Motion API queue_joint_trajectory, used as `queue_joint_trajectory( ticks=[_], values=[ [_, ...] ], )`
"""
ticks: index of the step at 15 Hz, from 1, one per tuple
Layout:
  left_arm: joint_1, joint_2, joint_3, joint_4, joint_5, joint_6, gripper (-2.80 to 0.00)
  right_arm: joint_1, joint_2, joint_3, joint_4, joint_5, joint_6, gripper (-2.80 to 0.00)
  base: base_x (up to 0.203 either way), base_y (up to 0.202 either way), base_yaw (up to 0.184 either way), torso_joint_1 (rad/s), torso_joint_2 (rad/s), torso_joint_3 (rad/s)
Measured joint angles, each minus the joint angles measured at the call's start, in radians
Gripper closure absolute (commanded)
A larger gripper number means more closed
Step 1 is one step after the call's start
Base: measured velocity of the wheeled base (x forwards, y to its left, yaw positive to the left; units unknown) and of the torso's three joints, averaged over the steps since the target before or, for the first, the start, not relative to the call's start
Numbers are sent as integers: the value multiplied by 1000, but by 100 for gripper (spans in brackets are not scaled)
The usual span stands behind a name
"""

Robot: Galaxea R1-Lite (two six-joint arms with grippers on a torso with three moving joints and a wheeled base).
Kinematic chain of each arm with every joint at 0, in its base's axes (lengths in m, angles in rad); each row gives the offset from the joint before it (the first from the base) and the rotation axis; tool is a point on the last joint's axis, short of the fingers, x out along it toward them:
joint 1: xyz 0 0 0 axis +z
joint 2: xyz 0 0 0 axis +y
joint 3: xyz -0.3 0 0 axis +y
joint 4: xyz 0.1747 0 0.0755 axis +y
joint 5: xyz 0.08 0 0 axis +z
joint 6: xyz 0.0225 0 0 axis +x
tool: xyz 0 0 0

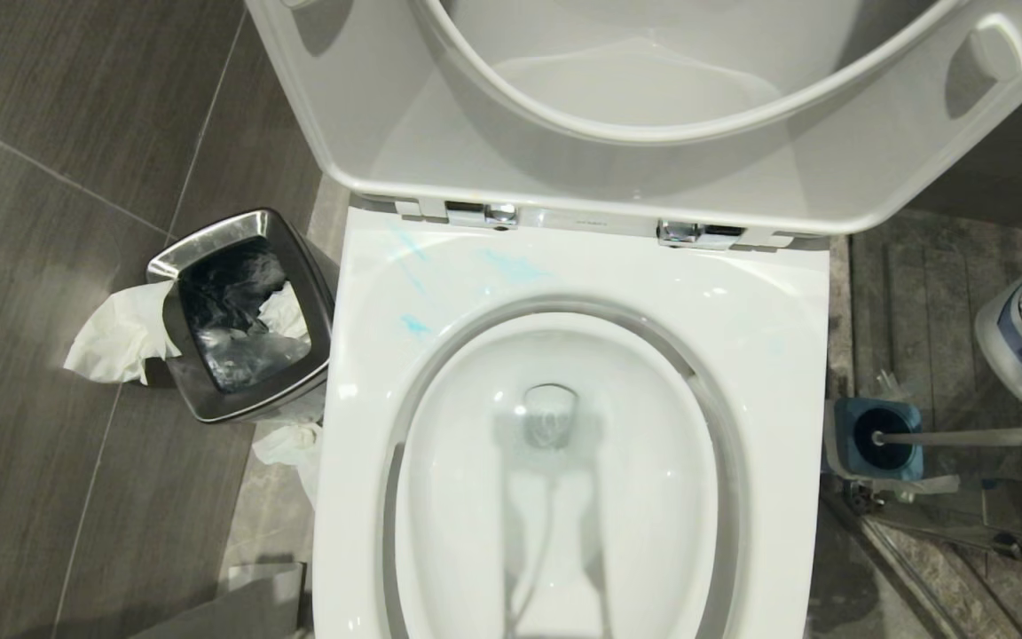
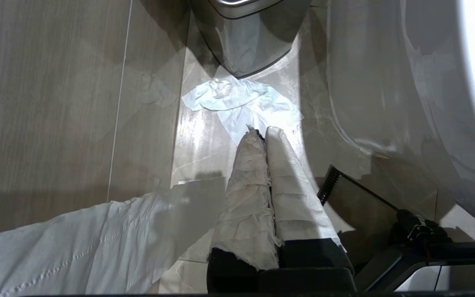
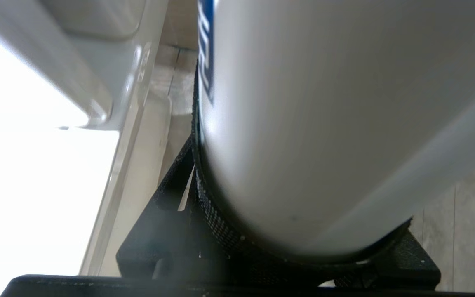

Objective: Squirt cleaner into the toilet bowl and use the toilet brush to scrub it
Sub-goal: Pour in the cleaning agent

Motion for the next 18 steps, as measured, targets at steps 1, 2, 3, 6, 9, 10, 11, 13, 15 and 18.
queue_joint_trajectory(
  ticks=[1,2,3,6,9,10,11,13,15,18],
  values=[
    [0,0,0,0,0,0,0,0,-15,15,0,4,2,0,0,0,0,0,0,0],
    [0,0,0,0,0,0,0,0,-28,27,-1,5,3,0,0,0,0,0,0,0],
    [0,0,0,0,0,0,0,1,-36,32,-3,6,1,0,0,0,0,0,0,0],
    [0,0,0,0,0,0,0,1,-46,35,2,6,-4,0,0,0,0,0,0,0],
    [0,0,0,0,0,0,0,1,-48,33,1,15,-14,0,0,0,0,0,0,0],
    [0,0,0,0,0,0,0,1,-47,31,1,22,-22,0,0,0,0,0,0,0],
    [0,0,0,0,0,0,0,1,-46,31,1,25,-35,0,0,0,0,0,0,0],
    [0,0,0,0,0,0,0,1,-45,26,1,37,-80,0,0,0,0,0,0,0],
    [0,0,0,0,0,1,0,1,-45,24,0,31,-99,0,0,0,0,0,0,0],
    [0,0,0,2,-6,12,0,1,-59,33,3,17,-101,0,0,0,0,0,0,0]
  ],
)
